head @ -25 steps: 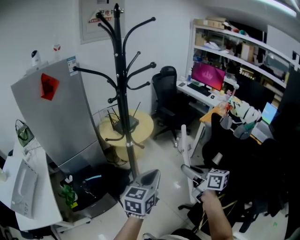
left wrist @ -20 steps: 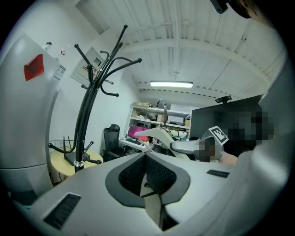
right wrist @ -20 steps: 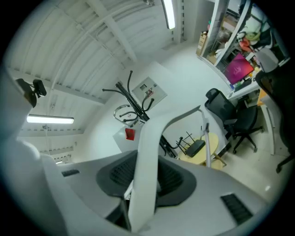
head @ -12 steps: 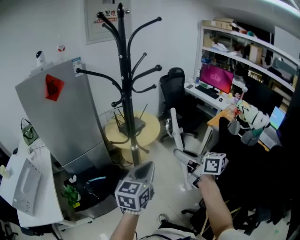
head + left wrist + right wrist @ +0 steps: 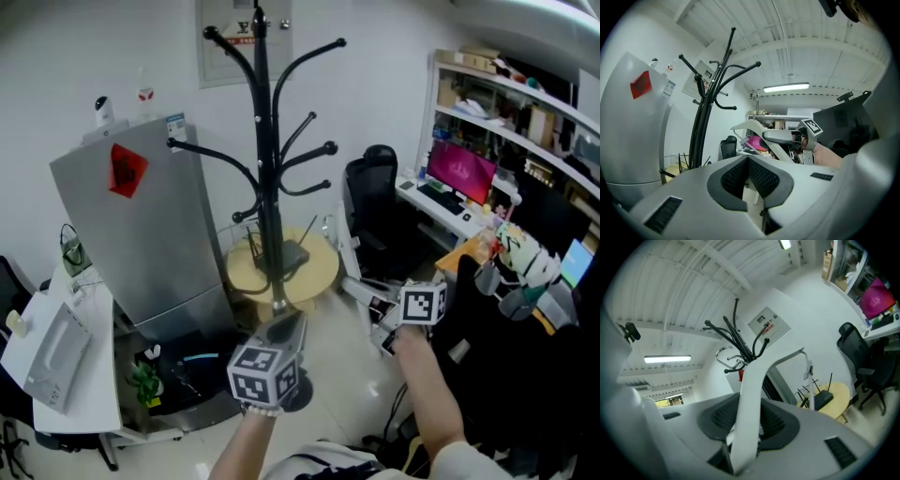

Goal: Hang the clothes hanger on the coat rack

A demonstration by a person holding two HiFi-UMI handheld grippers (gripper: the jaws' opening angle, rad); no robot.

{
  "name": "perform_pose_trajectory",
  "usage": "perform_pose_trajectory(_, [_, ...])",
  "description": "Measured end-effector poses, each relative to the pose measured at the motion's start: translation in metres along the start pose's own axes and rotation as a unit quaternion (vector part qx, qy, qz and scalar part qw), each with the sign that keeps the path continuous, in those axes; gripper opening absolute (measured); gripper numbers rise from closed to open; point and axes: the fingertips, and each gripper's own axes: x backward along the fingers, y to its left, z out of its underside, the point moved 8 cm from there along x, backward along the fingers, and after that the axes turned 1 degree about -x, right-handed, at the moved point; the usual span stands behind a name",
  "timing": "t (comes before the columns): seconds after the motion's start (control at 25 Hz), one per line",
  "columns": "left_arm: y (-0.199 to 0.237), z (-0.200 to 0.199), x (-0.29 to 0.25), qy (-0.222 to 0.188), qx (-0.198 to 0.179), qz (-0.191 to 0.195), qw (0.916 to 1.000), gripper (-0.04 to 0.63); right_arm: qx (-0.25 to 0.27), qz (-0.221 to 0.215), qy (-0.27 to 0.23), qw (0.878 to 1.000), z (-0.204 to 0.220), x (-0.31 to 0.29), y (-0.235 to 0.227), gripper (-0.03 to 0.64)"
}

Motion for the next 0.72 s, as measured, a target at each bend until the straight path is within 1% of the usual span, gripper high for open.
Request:
perform_pose_trajectory(0.12, [0.003, -0.002, -0.008, 0.000, 0.006, -0.009, 0.9999, -0.008, 0.000, -0.003, 0.005, 1.000, -0.008, -0.011, -0.010, 0.137])
perform_pose_trajectory(0.32, [0.005, -0.005, -0.014, -0.003, 0.003, -0.018, 0.9998, -0.008, 0.003, -0.020, 0.005, 1.000, -0.019, -0.031, -0.017, 0.137])
perform_pose_trajectory(0.44, [0.008, -0.004, -0.016, -0.003, 0.004, -0.026, 0.9996, -0.008, -0.008, -0.026, 0.006, 1.000, -0.020, -0.041, -0.022, 0.138])
perform_pose_trajectory(0.72, [0.011, -0.005, -0.021, -0.002, -0.001, -0.036, 0.9993, -0.008, -0.017, -0.046, 0.003, 0.999, -0.028, -0.065, -0.033, 0.138])
